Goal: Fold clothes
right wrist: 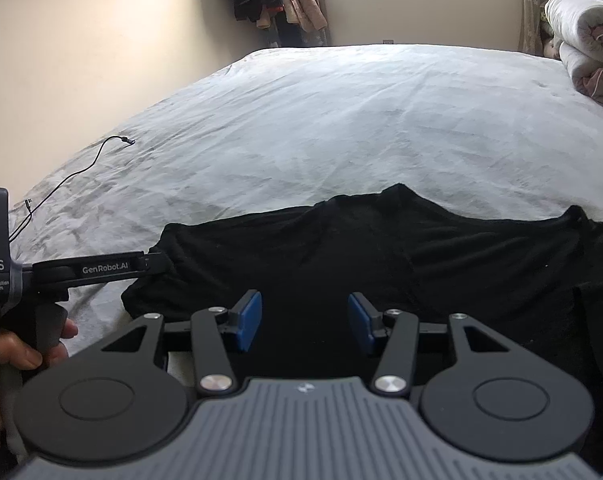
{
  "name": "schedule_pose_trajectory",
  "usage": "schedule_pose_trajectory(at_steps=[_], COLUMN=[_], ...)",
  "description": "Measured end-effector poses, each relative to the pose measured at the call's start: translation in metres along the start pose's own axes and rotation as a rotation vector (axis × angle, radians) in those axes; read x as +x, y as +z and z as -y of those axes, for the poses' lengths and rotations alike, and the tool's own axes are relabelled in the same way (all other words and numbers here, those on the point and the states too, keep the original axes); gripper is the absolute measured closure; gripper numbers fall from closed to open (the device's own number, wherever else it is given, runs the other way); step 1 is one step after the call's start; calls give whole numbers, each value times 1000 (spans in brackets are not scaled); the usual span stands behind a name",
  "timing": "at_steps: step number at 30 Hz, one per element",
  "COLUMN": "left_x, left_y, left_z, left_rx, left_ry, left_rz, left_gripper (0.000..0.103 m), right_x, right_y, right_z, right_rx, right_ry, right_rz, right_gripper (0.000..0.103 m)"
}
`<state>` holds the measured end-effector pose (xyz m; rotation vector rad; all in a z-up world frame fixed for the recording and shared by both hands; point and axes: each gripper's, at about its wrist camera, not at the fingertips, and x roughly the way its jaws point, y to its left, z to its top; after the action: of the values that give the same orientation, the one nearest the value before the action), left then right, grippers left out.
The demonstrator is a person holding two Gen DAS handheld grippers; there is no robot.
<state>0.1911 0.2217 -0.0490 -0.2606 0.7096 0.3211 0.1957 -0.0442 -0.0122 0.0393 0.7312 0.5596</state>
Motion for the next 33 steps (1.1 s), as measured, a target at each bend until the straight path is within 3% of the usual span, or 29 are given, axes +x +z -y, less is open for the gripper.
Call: schedule_pose_trajectory(at_steps=[5,8,10,11,12,18,28,33], left_x=[-1,0,0,1,2,-5,-19,-19], left_y=[-1,-3,-4,-4,-4,-4,-7,-11], left_z=[1,4,3,0,-4,-7,28,46], left_rx=[4,14,1,-28,-60,-157,-79,-74], left_ry=[-29,-49,-79,-113,-150,-360,-605,-720], left_rz=[-1,4,9,9,8,67,117,99], left_gripper=[27,51,81,87,100,101,101,101], right_x=[2,3,3,4,3,-1,-7,-10], right_y=[1,3,4,5,6,13,3,-5], right_z=[1,2,2,2,3,11,38,55], right_rx=[11,13,15,15,20,78,229,316], right_ry=[8,13,16,18,23,61,137,191], right_rz=[4,8,10,11,15,35,68,92], right_gripper=[50,50,50,50,50,50,48,48])
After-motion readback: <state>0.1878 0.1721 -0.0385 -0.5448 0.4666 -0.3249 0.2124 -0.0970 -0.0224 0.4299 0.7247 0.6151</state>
